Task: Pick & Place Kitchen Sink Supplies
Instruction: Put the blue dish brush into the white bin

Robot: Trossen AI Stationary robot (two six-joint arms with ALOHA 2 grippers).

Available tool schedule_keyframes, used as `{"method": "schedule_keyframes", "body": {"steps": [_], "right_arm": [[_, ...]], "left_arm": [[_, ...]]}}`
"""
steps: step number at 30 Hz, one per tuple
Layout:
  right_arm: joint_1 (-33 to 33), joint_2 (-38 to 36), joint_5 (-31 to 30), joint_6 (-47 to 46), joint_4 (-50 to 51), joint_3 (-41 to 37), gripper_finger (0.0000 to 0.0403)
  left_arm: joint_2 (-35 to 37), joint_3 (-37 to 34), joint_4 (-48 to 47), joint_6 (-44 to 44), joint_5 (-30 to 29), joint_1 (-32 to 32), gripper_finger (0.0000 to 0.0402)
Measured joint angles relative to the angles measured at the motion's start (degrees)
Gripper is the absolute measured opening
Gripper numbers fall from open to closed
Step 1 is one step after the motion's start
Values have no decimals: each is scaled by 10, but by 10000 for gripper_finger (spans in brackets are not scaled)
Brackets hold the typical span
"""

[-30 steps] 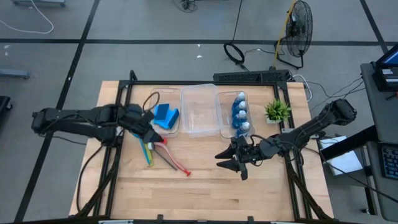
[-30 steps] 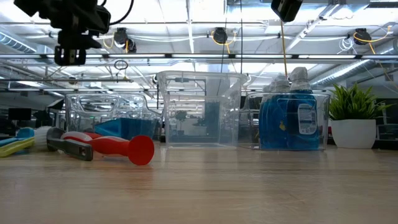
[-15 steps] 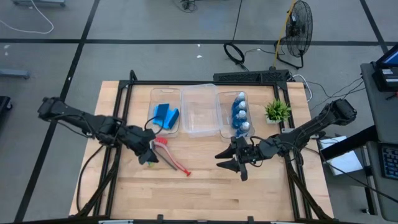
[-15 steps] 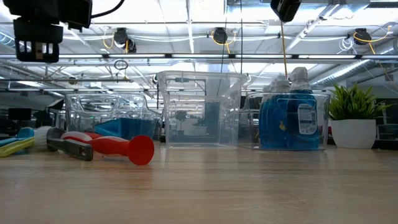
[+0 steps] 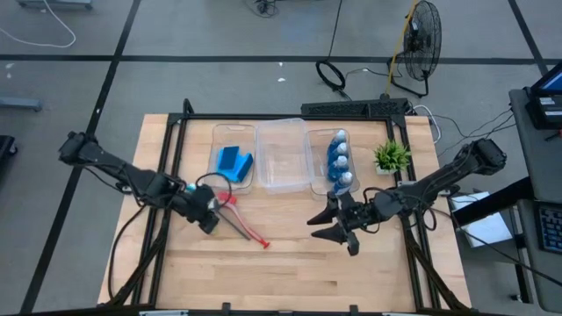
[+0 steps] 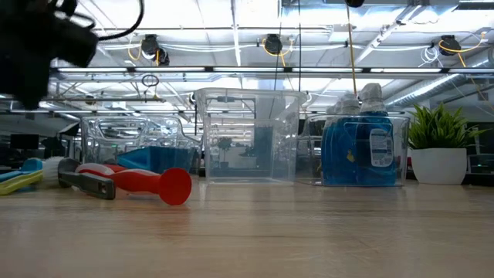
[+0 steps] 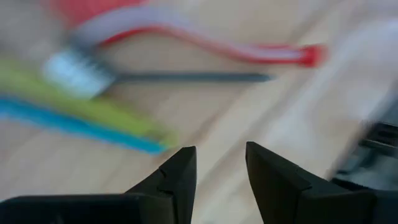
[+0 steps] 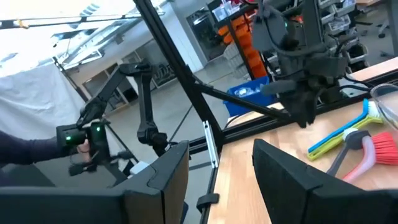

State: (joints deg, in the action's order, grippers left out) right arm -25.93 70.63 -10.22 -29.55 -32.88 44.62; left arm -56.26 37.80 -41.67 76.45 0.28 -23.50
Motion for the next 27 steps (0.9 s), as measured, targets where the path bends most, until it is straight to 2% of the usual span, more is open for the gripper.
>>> {"method": "schedule_keyframes", "body": {"steps": [9, 18, 27], "right_arm": [[0, 0, 0, 3, 4, 0, 167], [0, 0, 0, 3, 11, 0, 167], [0, 0, 0, 3, 14, 0, 167]], "left_arm": [[0, 0, -191, 198, -51, -70, 140], [0, 0, -199, 226, -138, -89, 140], [0, 0, -198, 279, -183, -88, 140]]}}
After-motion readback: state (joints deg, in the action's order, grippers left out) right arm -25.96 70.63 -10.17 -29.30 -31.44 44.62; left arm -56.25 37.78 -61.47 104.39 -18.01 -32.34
